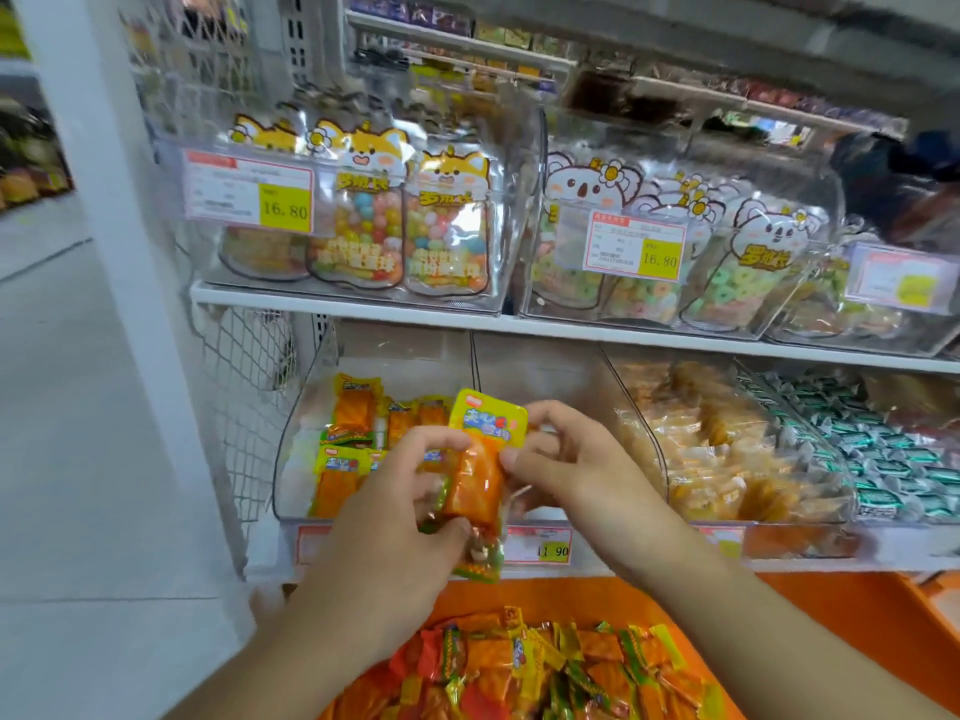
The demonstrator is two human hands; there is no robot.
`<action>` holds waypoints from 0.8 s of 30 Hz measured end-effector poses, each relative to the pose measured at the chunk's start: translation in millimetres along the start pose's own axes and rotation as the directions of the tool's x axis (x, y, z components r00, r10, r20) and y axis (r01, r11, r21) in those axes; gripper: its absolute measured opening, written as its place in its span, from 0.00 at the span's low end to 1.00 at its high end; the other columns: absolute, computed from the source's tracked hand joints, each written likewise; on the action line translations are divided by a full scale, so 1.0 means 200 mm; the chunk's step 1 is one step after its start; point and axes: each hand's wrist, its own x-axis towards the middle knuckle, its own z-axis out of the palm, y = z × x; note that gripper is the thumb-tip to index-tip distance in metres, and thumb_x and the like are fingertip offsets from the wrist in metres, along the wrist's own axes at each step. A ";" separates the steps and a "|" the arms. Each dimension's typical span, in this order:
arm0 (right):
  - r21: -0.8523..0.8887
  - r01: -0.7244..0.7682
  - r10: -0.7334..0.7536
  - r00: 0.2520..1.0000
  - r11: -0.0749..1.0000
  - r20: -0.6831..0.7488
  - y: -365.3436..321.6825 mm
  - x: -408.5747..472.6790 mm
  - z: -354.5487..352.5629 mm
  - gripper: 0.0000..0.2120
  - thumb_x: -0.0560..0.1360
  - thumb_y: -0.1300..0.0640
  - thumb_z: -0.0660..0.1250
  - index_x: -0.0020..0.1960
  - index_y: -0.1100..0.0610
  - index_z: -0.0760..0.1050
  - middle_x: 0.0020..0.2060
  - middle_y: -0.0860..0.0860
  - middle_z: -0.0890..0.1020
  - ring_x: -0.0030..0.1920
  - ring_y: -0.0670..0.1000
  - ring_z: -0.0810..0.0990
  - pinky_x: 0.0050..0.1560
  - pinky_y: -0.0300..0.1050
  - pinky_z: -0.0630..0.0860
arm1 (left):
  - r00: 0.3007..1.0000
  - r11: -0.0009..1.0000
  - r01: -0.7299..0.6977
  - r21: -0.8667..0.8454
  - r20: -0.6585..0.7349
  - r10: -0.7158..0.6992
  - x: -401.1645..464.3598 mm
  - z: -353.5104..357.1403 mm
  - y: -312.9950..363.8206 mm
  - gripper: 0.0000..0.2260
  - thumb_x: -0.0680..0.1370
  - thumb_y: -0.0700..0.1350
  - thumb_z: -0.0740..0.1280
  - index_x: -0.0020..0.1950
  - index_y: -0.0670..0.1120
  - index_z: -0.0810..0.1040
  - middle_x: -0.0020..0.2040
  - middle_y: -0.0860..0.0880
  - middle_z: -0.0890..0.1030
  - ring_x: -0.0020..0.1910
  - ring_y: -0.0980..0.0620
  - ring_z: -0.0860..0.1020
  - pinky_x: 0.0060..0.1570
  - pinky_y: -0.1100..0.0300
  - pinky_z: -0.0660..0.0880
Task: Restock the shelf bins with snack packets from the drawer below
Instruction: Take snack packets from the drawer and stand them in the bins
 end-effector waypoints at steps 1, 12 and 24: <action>-0.027 0.006 -0.007 1.000 1.000 -0.027 0.01 -0.03 0.02 0.11 0.79 0.67 0.70 0.60 0.66 0.73 0.34 0.57 0.79 0.35 0.58 0.81 0.36 0.50 0.79 | 1.000 1.000 0.016 0.019 0.012 -0.016 -0.02 0.00 -0.01 0.29 0.76 0.39 0.75 0.60 0.71 0.71 0.49 0.58 0.86 0.49 0.62 0.84 0.50 0.54 0.84; -0.255 -0.026 0.035 0.999 0.967 0.033 -0.09 0.01 0.29 0.24 0.73 0.69 0.76 0.63 0.49 0.77 0.43 0.53 0.86 0.34 0.57 0.81 0.36 0.51 0.80 | 0.993 0.994 0.108 -0.005 0.037 -0.108 0.03 -0.30 -0.08 0.13 0.75 0.36 0.76 0.52 0.52 0.81 0.42 0.48 0.85 0.39 0.52 0.86 0.43 0.52 0.85; -0.763 -0.037 -0.040 0.996 0.645 -0.082 0.02 0.68 0.44 0.31 0.74 0.60 0.75 0.74 0.50 0.70 0.61 0.55 0.83 0.60 0.59 0.82 0.57 0.47 0.80 | 0.982 0.855 0.028 0.517 -0.175 0.074 0.18 -0.46 -0.24 0.35 0.79 0.42 0.68 0.82 0.53 0.56 0.82 0.54 0.57 0.80 0.50 0.61 0.75 0.49 0.67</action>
